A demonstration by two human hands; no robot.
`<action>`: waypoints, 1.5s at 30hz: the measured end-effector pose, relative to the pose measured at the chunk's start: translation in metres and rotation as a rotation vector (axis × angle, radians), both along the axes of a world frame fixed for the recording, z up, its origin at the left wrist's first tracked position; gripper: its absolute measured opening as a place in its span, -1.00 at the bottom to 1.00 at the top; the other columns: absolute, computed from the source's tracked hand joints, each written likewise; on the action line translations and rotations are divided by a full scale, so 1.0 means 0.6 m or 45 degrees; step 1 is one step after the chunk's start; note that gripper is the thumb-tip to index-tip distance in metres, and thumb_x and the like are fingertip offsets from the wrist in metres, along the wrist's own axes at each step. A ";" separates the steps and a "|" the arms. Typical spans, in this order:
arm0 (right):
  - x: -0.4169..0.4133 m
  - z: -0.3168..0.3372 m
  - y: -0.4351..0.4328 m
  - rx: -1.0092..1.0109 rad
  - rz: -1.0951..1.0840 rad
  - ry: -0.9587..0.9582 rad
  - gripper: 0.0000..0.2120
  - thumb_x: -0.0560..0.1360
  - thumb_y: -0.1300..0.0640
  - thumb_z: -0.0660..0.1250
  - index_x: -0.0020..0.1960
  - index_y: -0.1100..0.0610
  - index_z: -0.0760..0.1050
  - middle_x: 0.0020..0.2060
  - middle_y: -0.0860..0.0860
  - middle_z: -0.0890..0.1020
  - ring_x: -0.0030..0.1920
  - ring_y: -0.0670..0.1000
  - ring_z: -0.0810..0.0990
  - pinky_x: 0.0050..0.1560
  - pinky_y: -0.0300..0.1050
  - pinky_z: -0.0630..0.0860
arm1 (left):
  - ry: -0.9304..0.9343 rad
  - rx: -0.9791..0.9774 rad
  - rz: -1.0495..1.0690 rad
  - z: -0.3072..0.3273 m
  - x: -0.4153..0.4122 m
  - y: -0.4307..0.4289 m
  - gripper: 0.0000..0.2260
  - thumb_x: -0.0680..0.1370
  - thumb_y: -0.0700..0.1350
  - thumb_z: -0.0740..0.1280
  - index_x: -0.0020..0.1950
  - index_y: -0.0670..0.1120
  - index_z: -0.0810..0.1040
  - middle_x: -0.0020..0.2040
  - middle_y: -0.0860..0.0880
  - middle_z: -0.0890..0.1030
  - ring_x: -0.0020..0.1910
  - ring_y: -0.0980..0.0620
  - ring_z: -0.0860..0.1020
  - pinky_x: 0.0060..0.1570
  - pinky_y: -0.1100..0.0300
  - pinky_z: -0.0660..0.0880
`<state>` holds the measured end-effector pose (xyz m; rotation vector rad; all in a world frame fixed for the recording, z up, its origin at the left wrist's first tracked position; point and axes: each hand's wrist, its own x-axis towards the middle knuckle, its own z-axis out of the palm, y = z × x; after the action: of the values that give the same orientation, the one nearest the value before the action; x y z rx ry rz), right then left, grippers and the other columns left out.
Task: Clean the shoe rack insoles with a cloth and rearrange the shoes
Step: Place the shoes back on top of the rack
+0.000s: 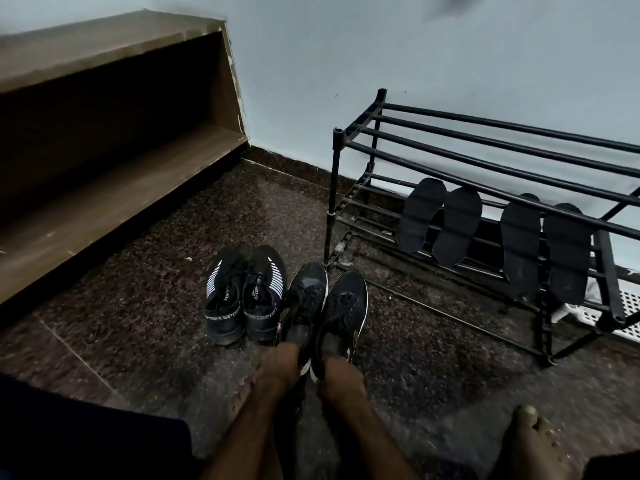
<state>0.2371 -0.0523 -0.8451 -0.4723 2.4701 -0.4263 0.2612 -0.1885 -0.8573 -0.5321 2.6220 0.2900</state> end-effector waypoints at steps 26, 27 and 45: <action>0.014 0.508 0.101 -0.217 0.267 0.980 -0.79 0.48 0.17 0.35 0.11 0.04 0.50 0.06 0.08 0.64 0.06 0.20 0.63 -0.06 -0.01 0.53 | 1.016 -0.382 0.091 0.514 0.100 0.130 -0.81 0.63 -0.07 0.18 0.20 0.15 0.39 0.19 0.13 0.45 0.04 0.02 0.63 -0.16 0.09 0.48; 0.006 0.534 0.113 -0.201 0.262 1.070 -0.77 0.50 0.18 0.32 0.14 0.03 0.48 0.10 0.07 0.62 0.06 0.20 0.63 -0.07 0.01 0.52 | 1.063 -0.412 0.055 0.540 0.088 0.138 -0.79 0.63 -0.07 0.17 0.23 0.16 0.38 0.22 0.15 0.43 0.03 0.03 0.63 -0.18 0.11 0.47; -0.249 0.670 0.413 0.216 -0.118 1.373 -0.49 -0.18 0.06 0.64 -0.28 -0.07 0.53 -0.39 -0.12 0.50 -0.64 -0.07 0.46 -0.55 -0.21 0.03 | 1.344 -0.262 -0.889 0.693 -0.271 0.359 -0.47 -0.08 -0.15 0.62 -0.13 0.07 0.70 -0.34 0.10 0.63 -0.65 0.00 0.48 -0.70 0.26 0.26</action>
<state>0.0876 0.1956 -0.4432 -0.6201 3.5288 0.0596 0.0987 0.0267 -0.4415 0.7104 3.6254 0.0585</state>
